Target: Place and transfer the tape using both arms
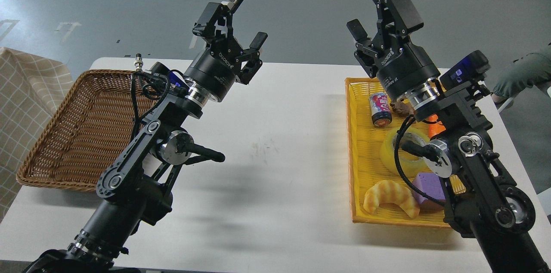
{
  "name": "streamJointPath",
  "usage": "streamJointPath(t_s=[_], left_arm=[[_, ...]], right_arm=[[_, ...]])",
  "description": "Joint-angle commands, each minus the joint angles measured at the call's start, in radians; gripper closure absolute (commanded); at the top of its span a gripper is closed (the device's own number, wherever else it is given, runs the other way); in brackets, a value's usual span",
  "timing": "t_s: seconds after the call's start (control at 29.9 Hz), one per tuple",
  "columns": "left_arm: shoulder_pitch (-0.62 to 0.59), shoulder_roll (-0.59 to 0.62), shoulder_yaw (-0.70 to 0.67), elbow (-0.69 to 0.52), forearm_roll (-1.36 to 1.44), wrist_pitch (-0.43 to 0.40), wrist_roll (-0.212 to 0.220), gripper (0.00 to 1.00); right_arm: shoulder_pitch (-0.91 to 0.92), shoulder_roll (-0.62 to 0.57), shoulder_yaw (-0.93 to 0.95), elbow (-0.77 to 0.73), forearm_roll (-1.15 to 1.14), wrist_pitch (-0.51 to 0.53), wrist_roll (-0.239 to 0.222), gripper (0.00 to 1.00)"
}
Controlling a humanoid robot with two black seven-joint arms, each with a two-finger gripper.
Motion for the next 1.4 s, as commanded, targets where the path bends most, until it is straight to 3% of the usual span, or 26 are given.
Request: streamJointPath(t_s=[0.0,1.37], left_arm=[[0.0,0.0,0.001,0.0,0.002,0.01,-0.002,0.02],[0.0,0.0,-0.017,-0.022,-0.012,0.004,-0.008,0.02]], right_arm=[[0.0,0.0,-0.004,0.0,-0.001,0.0,-0.003,0.0],[0.0,0.0,-0.001,0.041,0.002,0.009,0.001,0.0]])
